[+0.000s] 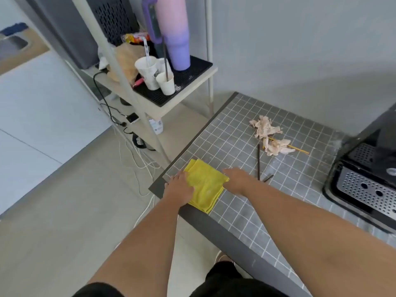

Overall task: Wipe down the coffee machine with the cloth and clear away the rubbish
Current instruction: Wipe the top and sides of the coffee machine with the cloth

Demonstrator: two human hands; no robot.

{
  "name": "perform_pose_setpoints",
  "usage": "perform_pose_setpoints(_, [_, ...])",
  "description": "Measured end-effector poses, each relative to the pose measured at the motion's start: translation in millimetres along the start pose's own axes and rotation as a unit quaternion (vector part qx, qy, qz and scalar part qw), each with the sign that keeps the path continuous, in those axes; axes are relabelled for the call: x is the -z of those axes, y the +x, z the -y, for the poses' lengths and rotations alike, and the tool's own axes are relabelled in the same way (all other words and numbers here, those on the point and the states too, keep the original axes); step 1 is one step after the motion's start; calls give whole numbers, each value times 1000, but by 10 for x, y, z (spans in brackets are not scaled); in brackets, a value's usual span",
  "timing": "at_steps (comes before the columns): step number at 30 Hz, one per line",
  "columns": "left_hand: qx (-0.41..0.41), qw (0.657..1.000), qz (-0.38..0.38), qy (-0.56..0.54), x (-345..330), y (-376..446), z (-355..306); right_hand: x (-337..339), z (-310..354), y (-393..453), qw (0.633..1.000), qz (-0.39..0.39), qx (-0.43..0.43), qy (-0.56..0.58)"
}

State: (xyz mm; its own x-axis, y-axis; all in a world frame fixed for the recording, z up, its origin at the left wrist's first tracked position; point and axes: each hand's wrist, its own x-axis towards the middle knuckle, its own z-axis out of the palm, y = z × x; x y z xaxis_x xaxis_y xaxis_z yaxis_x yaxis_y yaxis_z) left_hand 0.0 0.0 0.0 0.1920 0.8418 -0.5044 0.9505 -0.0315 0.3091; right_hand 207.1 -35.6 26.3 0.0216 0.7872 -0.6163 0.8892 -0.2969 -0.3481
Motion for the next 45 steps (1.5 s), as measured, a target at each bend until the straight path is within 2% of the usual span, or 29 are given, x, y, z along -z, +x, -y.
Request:
perform_pose_setpoints(4, [-2, 995, -84, -52, -3, 59, -8, -91, 34, 59, 998, -47, -36, -20])
perform_pose_setpoints(8, [8, 988, -92, -121, -1, 231, -37, -193, 83, 32, 991, -115, -68, 27])
perform_pose_setpoints(11, [40, 984, -70, -161, 29, 330, -62, -257, 101, 73, 981, -127, -73, 125])
perform_pose_setpoints(14, [41, 987, -74, -139, 30, 359, -73, -273, 132, 108, 960, -123, -57, 244])
perform_pose_setpoints(18, [22, 988, -87, -128, -8, 356, -77, -243, 167, 94, 907, -129, -88, 391])
perform_pose_setpoints(21, [29, 980, -50, -191, 38, 320, -129, -180, 190, 60, 838, -90, -128, 523])
perform_pose_setpoints(24, [59, 947, 49, -311, 132, 321, -158, -102, 171, -63, 774, -30, -146, 615])
perform_pose_setpoints(27, [11, 926, 141, -350, 271, 274, -196, -26, 82, -303, 745, -18, -116, 656])
perform_pose_setpoints(30, [-78, 917, 159, -356, 338, 164, -352, 30, -150, -608, 729, -37, -81, 678])
perform_pose_setpoints(32, [-139, 924, 139, -327, 347, 69, -547, 71, -341, -824, 740, -80, -51, 666])
perform_pose_setpoints(35, [-241, 919, 92, -298, 328, -128, -957, 157, -589, -1169, 783, -210, -26, 584])
perform_pose_setpoints(37, [-294, 907, 47, -297, 336, -292, -1285, 240, -709, -1419, 784, -300, -22, 542])
perform_pose_setpoints(40, [-372, 881, -5, -292, 352, -555, -1819, 366, -842, -1796, 746, -435, -13, 504])
perform_pose_setpoints(45, [-490, 807, -7, -330, 316, -946, -2655, 536, -965, -2372, 631, -625, -40, 457])
